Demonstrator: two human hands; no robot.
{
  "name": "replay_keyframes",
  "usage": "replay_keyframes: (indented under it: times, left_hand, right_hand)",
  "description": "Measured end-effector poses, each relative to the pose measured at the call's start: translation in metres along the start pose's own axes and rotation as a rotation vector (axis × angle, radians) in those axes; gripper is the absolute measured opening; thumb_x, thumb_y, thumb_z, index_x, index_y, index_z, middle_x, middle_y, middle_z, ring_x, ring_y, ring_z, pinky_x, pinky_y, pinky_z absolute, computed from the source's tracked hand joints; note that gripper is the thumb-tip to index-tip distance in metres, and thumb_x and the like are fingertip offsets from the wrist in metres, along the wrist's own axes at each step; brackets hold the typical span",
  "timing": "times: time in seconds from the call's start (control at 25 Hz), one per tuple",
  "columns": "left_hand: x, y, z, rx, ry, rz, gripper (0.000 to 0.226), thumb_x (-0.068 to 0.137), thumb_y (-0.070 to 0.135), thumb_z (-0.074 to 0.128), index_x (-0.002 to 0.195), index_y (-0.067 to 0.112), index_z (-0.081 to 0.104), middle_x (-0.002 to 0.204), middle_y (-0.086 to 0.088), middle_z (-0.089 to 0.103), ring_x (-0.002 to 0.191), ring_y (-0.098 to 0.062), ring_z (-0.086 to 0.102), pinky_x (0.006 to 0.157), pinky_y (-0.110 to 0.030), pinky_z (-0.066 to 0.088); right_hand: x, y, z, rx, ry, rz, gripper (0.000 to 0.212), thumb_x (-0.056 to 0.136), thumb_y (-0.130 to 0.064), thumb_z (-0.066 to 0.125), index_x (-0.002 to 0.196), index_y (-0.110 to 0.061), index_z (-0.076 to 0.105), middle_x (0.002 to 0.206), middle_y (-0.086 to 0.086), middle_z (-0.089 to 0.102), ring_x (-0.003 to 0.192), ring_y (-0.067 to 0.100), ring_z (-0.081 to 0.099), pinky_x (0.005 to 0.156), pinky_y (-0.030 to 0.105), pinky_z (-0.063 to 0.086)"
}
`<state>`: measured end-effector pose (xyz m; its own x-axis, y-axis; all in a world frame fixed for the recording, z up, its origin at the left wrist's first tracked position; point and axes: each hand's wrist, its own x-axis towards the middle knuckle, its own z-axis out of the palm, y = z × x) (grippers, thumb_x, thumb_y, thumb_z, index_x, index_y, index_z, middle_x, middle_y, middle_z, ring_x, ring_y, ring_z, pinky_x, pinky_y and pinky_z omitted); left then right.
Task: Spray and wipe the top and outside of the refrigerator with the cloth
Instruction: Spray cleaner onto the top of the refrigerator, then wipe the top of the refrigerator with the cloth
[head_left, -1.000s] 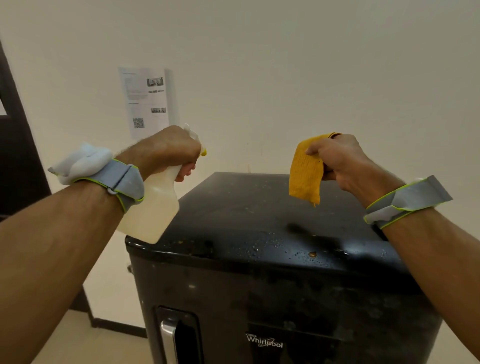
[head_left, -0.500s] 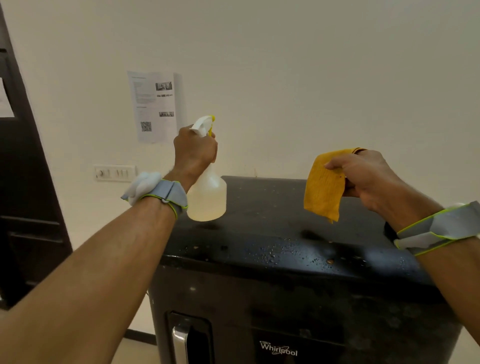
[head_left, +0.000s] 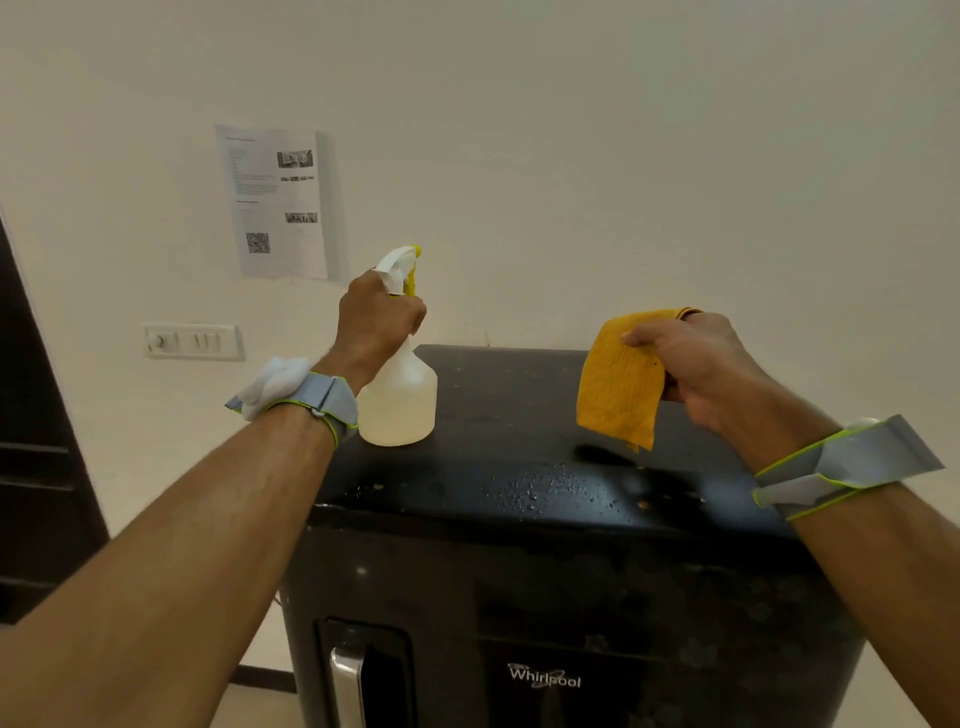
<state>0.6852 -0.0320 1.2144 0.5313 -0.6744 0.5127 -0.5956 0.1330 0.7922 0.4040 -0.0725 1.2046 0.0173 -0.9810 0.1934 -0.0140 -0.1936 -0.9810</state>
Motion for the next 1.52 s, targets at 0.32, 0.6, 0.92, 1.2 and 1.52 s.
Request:
replay_keyframes:
  times: [0.32, 0.6, 0.92, 1.2, 1.52]
  left_hand:
    - [-0.04, -0.027, -0.027, 0.018, -0.097, -0.119, 0.078, 0.085, 0.036, 0.068, 0.148, 0.018, 0.025, 0.144, -0.008, 0.045, 0.124, -0.029, 0.049, 0.098, -0.039, 0.042]
    - [-0.109, -0.074, -0.075, 0.044, 0.005, -0.004, 0.041, 0.101, 0.027, 0.032, 0.113, 0.014, 0.069, 0.119, -0.002, 0.068, 0.109, -0.016, 0.06, 0.093, -0.028, 0.046]
    - [-0.111, -0.108, -0.081, -0.079, -0.049, 0.041, 0.041, 0.1, 0.027, 0.033, 0.111, 0.016, 0.07, 0.119, -0.005, 0.07, 0.114, -0.02, 0.063, 0.097, -0.026, 0.05]
    - [-0.11, -0.105, -0.088, -0.263, -0.113, -0.06, 0.059, 0.085, 0.052, 0.031, 0.111, 0.021, 0.073, 0.121, -0.001, 0.069, 0.116, -0.013, 0.061, 0.095, -0.026, 0.05]
    - [-0.104, -0.104, -0.1, -0.418, -0.252, -0.099, 0.06, 0.088, 0.047, 0.037, 0.13, 0.012, 0.061, 0.129, 0.002, 0.067, 0.124, -0.013, 0.059, 0.115, -0.036, 0.036]
  right_hand:
    - [-0.079, 0.012, 0.038, -0.122, 0.047, -0.303, 0.017, 0.093, -0.031, 0.065, 0.095, -0.015, 0.072, 0.094, -0.004, 0.073, 0.092, 0.016, 0.069, 0.079, 0.035, 0.059]
    - [-0.156, 0.082, 0.113, -0.794, -0.028, -0.686, 0.038, 0.1, -0.04, 0.048, 0.068, -0.021, 0.054, 0.065, 0.0, 0.059, 0.073, 0.02, 0.061, 0.084, 0.036, 0.049]
    - [-0.174, 0.136, 0.156, -1.172, -0.224, -1.128, 0.062, 0.097, -0.042, 0.047, 0.154, -0.024, 0.029, 0.163, 0.014, 0.017, 0.151, 0.036, 0.01, 0.12, 0.053, 0.014]
    - [-0.168, 0.093, 0.191, -1.165, -0.109, -0.732, 0.05, 0.098, -0.043, 0.035, 0.145, -0.026, 0.041, 0.15, 0.015, 0.039, 0.14, 0.043, 0.03, 0.115, 0.056, 0.02]
    - [-0.169, 0.11, 0.173, -1.187, -0.225, -1.014, 0.051, 0.099, -0.043, 0.043, 0.147, -0.028, 0.041, 0.154, 0.015, 0.038, 0.14, 0.045, 0.032, 0.117, 0.056, 0.024]
